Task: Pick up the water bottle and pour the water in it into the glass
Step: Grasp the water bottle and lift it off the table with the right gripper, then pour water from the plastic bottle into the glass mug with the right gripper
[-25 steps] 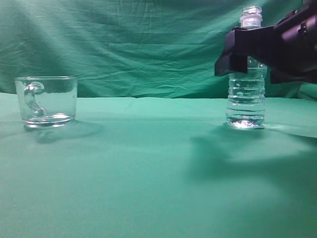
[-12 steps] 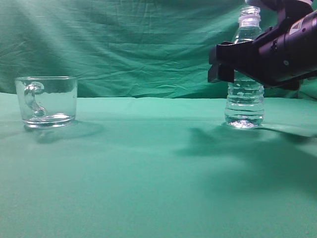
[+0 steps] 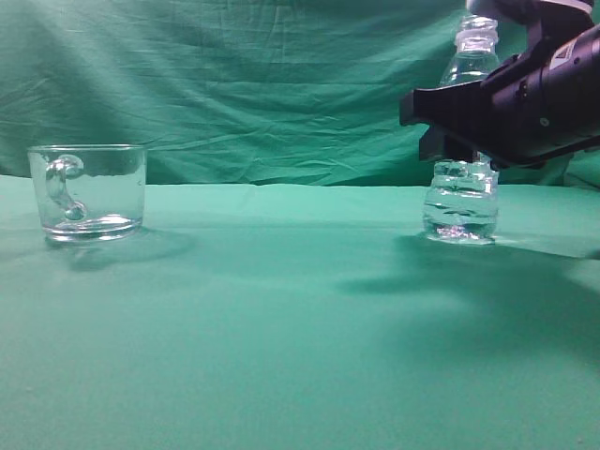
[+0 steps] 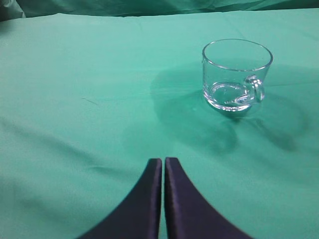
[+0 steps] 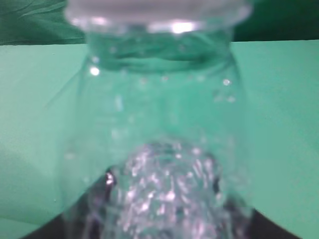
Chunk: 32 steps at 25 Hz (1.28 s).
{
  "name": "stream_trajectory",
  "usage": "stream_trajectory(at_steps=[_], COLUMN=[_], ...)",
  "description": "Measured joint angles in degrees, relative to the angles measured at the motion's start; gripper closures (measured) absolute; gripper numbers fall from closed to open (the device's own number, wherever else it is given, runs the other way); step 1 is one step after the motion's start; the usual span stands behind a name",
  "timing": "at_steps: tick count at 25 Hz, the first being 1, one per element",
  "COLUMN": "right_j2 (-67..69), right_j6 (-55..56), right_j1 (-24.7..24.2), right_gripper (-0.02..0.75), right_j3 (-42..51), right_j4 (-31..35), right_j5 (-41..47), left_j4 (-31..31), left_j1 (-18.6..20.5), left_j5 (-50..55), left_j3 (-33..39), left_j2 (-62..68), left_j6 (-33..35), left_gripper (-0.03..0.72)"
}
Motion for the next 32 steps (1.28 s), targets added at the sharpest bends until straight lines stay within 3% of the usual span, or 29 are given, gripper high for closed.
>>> stream_trajectory(at_steps=[6, 12, 20, 27, 32], right_j2=[0.0, -4.4, -14.6, -13.3, -7.6], right_j6=[-0.2, -0.3, -0.3, -0.4, -0.4], right_j1=[0.0, 0.0, 6.4, 12.0, 15.5], right_gripper=[0.436, 0.436, 0.436, 0.436, 0.436], right_j3=[0.0, -0.3, -10.9, -25.6, -36.4], right_j4=[-2.5, -11.4, -21.4, -24.9, -32.1], right_j5=[0.1, 5.2, 32.6, 54.0, 66.3], left_j4=[0.0, 0.0, 0.0, 0.0, 0.0], left_j1=[0.0, 0.0, 0.0, 0.0, 0.0], left_j5=[0.0, 0.0, 0.0, 0.0, 0.0], left_j3=[0.0, 0.0, 0.0, 0.0, 0.0], left_j2=[0.0, 0.0, 0.0, 0.0, 0.0], left_j6=[0.0, 0.0, 0.0, 0.0, 0.0], left_gripper=[0.688, 0.688, 0.688, 0.688, 0.688])
